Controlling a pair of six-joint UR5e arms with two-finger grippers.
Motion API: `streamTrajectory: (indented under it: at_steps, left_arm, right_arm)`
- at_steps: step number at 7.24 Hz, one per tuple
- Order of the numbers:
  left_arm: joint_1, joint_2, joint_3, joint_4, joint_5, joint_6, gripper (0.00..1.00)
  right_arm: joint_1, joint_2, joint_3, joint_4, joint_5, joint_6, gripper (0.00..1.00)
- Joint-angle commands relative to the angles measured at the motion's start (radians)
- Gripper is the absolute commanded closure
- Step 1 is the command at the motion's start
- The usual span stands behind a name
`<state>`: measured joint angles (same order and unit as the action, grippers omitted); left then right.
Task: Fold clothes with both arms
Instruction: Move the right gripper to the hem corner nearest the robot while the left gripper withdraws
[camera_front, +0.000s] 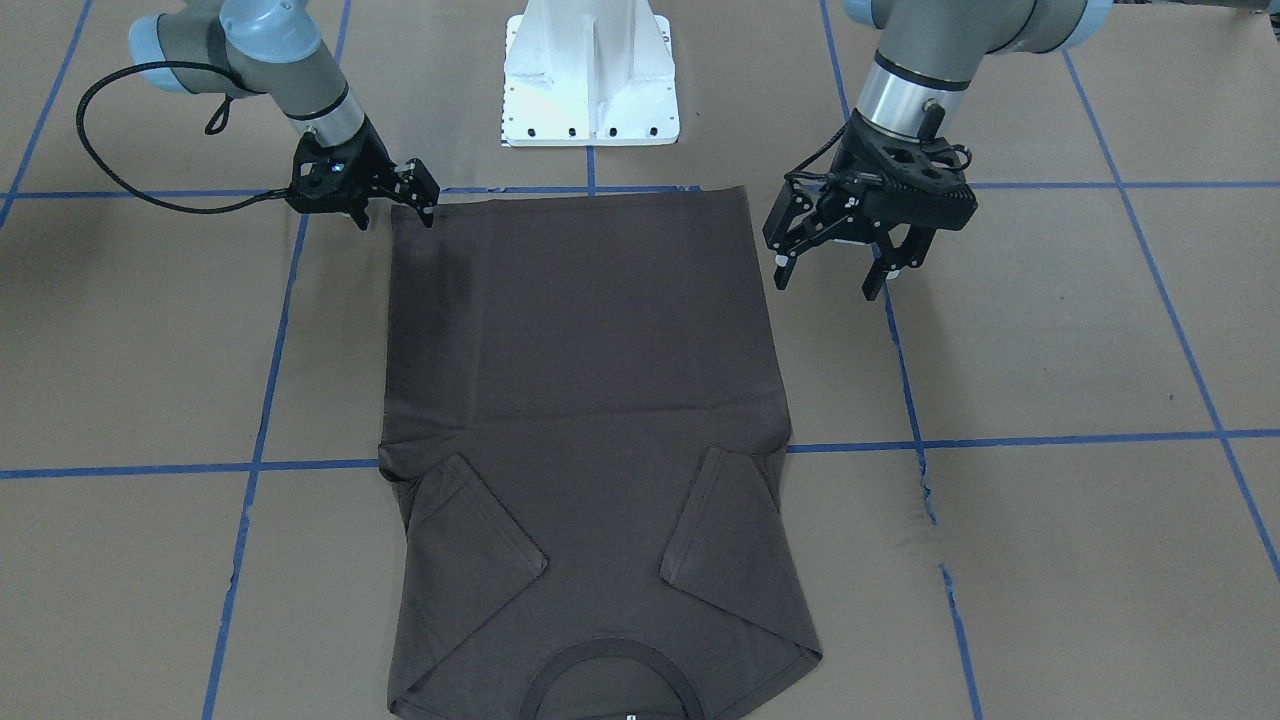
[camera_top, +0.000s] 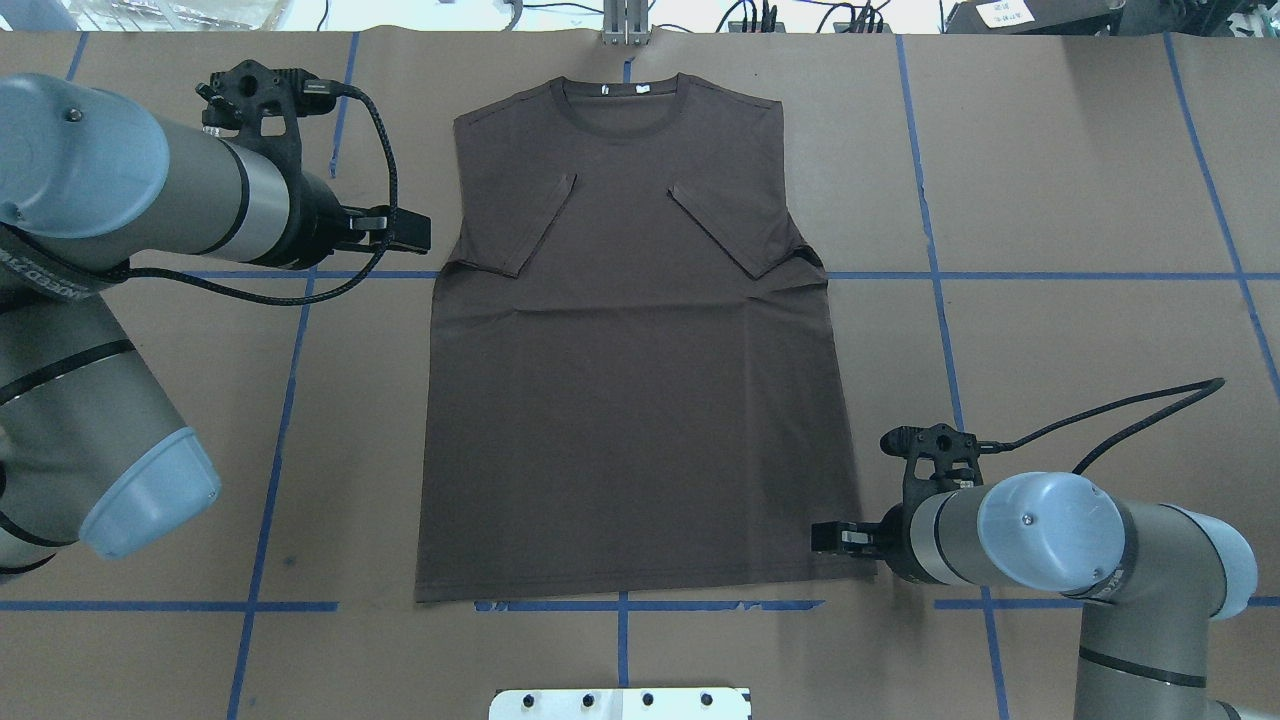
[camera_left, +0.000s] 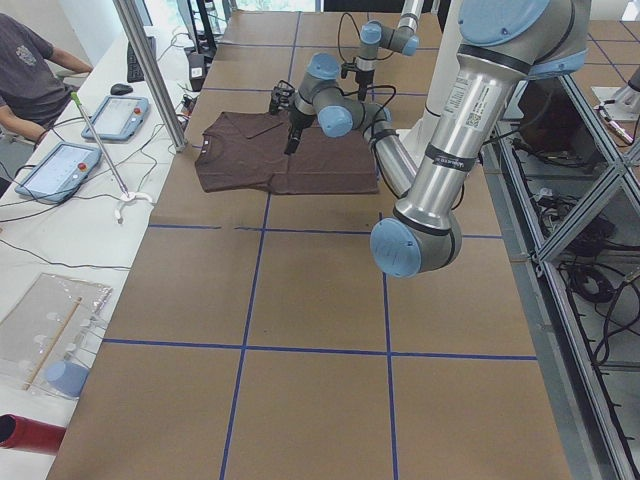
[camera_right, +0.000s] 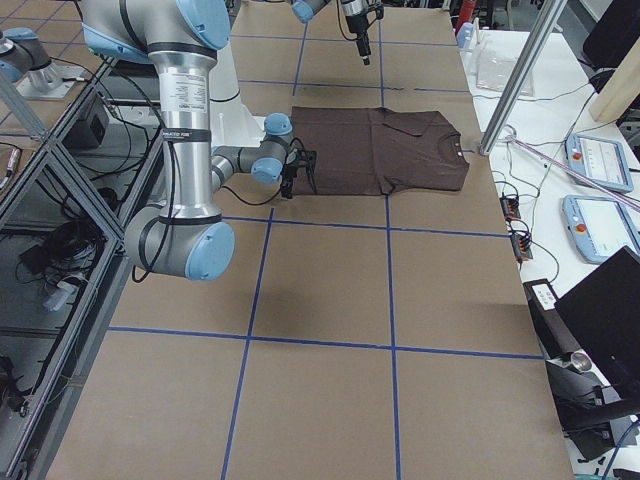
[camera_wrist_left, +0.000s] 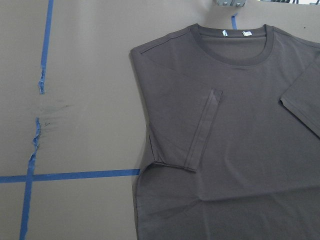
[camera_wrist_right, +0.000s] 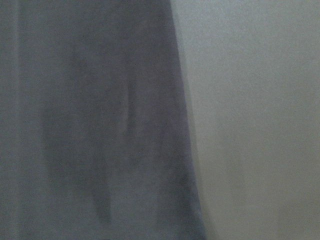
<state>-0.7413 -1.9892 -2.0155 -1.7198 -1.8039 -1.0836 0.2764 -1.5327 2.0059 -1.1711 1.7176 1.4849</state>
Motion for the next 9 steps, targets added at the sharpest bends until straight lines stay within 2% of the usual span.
streamTrajectory:
  at_steps: [1,2,3,5,6,7,9]
  left_arm:
    - [-0.001,-0.002,-0.002,0.0,0.0,0.001,0.0]
    - [0.0,-0.002,-0.002,0.0,0.0,0.001,0.0]
    - [0.0,-0.002,-0.002,0.0,0.0,0.001,0.0]
    - [0.0,-0.002,0.0,0.0,0.0,0.001,0.0]
    - [0.0,-0.002,0.0,0.0,0.0,0.001,0.0]
    - [0.0,-0.002,0.0,0.0,0.0,0.002,0.0]
    - [0.0,-0.002,0.0,0.0,0.0,0.002,0.0]
  right_arm:
    - [-0.022,-0.004,0.002,-0.027,-0.007,0.003,0.01]
    - [-0.025,-0.003,0.002,-0.054,-0.006,0.003,0.02]
    - [-0.028,0.008,0.004,-0.077,-0.006,0.003,0.08]
    - [-0.031,0.017,0.001,-0.079,0.005,0.002,0.12]
    - [-0.031,0.019,-0.002,-0.079,0.005,0.002,0.19]
    - [-0.031,0.019,-0.001,-0.079,0.007,0.002,0.34]
    - [-0.026,0.017,0.001,-0.079,0.026,0.0,0.74]
